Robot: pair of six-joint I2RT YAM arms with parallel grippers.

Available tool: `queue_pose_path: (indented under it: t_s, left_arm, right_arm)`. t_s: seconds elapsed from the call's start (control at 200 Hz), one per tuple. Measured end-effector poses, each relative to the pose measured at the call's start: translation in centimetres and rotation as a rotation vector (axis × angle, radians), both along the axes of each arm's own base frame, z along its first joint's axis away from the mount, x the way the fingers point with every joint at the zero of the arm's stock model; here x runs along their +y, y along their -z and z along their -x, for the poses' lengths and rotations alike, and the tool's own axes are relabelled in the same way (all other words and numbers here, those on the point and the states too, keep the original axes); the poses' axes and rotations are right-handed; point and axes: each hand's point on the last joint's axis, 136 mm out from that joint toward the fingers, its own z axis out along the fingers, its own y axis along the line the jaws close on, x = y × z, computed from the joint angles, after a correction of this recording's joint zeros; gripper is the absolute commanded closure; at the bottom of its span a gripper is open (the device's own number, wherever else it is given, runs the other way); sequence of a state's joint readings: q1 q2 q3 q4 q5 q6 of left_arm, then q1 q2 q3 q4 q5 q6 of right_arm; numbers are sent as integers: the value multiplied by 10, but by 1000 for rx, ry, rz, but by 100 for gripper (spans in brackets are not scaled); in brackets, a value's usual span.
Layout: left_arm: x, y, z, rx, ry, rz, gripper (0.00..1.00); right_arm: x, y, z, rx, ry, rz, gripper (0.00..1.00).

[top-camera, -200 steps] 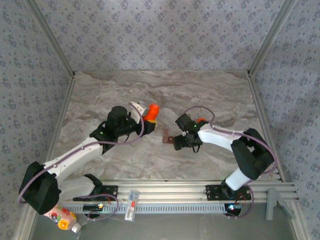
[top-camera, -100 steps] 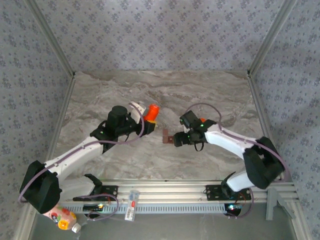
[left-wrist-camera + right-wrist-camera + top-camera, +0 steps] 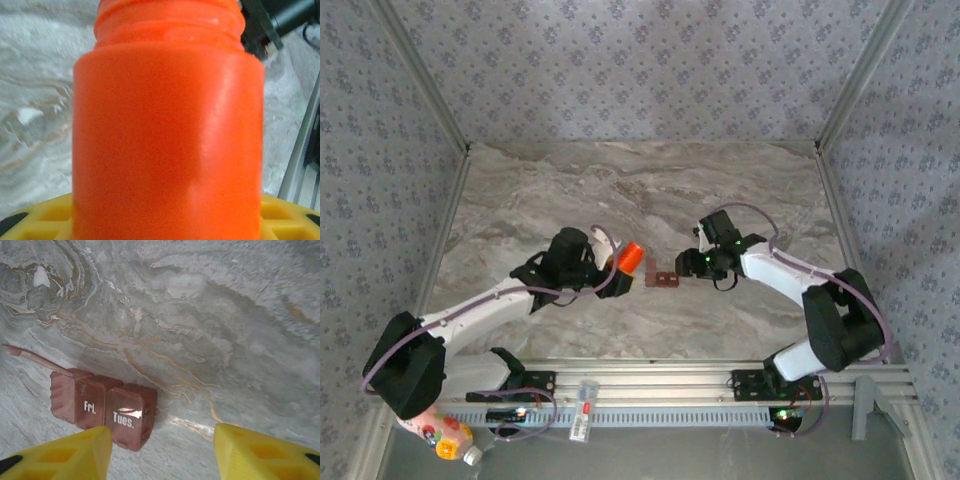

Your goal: Sort the pills into containers

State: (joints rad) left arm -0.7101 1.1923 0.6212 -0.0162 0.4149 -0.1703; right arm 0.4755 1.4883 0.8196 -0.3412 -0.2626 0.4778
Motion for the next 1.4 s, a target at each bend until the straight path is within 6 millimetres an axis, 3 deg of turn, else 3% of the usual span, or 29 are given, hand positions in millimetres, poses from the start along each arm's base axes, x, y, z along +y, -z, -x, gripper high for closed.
queue_pose_path:
  t_s: [0.265,0.49,0.839,1.404]
  left_arm:
    - [3,30,25,84,12,-44,100]
    - [-1,35,26,97,15,-44,100]
    - [-3,72,33,199,37,-110,100]
    - [-17,66,23,189,55,-86,100]
  right_arm:
    - [11,5,-5,-15,-19,-16,45]
    - [17,16,-2,-7,-45,23,48]
    - [19,20,-3,-23,-65,66,51]
    - [20,23,-3,-22,-67,65,60]
